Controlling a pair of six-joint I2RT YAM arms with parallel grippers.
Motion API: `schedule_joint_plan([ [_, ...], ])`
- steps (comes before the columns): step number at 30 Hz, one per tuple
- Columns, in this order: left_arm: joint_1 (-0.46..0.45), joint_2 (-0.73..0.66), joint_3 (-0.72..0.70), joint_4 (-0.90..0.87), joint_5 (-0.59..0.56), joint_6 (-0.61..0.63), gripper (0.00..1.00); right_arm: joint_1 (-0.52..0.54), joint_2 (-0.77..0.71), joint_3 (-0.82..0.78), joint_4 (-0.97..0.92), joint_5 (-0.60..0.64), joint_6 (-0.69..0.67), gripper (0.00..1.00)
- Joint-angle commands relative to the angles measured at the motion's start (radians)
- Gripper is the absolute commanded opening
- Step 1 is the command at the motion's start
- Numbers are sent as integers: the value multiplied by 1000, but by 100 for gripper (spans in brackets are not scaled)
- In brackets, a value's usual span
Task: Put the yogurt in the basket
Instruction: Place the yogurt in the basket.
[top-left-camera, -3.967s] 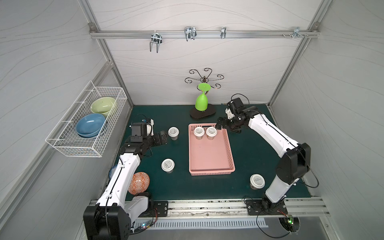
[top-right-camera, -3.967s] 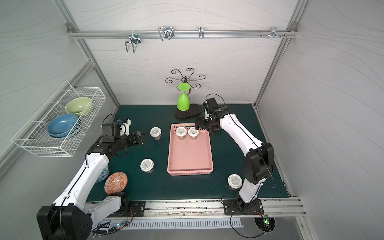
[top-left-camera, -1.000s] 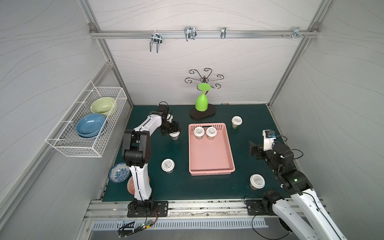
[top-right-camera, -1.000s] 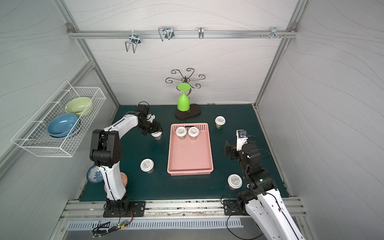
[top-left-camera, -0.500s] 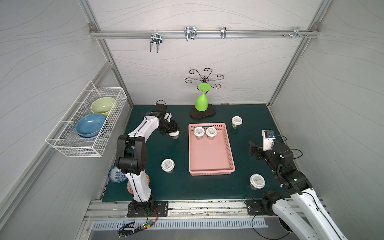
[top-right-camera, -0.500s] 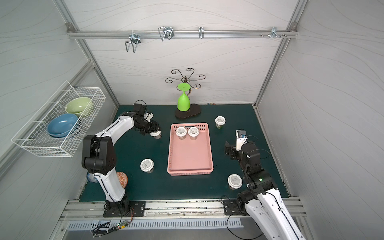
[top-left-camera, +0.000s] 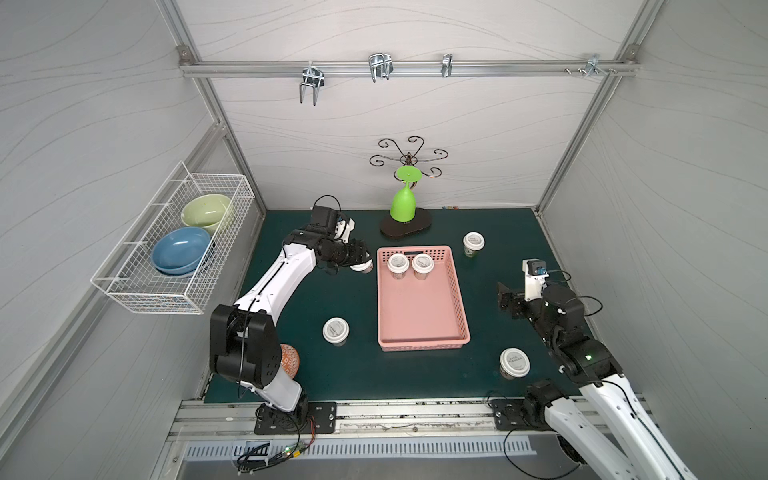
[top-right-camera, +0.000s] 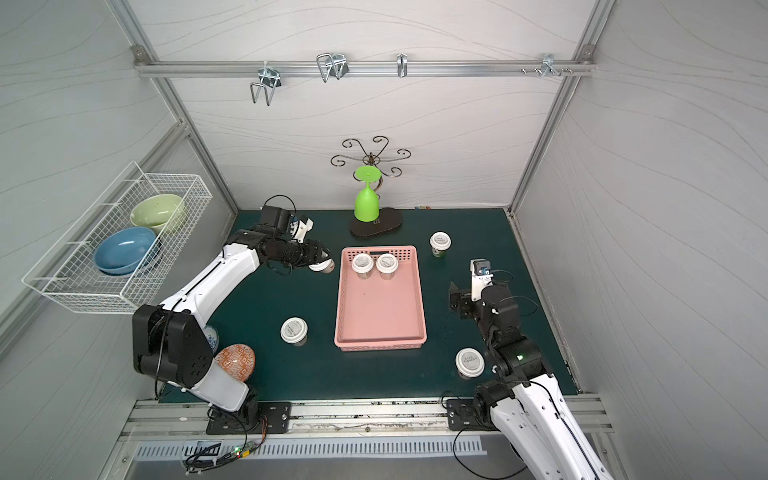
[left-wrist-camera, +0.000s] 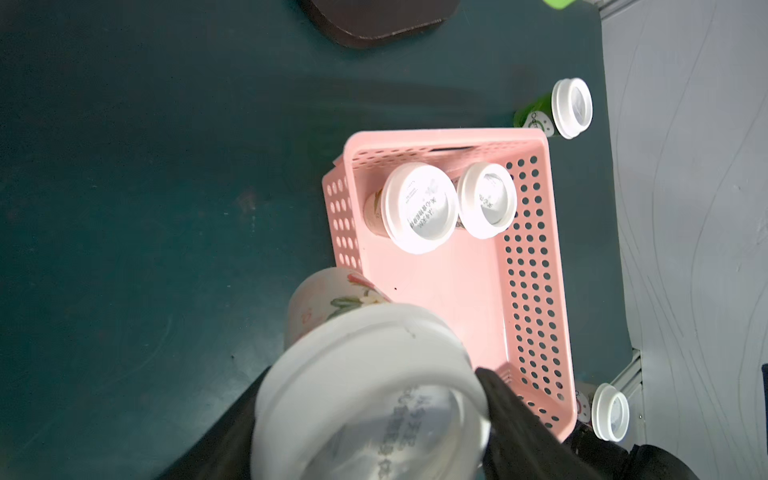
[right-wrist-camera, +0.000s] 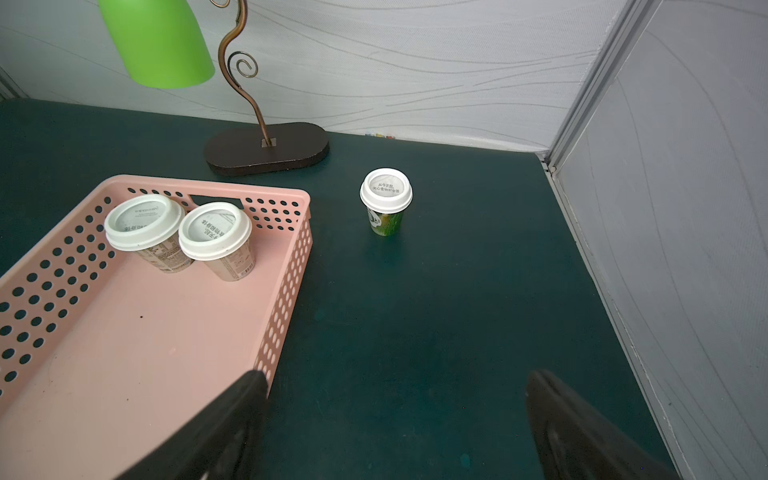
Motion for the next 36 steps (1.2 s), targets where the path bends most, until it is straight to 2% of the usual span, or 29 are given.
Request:
schedule_joint_plan([
  [1,-51,4,6,30,22,-4,73,5,-12,-3,22,22,-4,99],
  [12,-213,96,79,-6,-37,18,73,5,0,-4,24,20,-5,99],
  [26,-309,274,171,-45,-106,37,74,6,-18,-7,22,29,-6,99],
  [36,-347,319,166,-46,-150,52,75,5,-13,-7,26,20,-5,99],
])
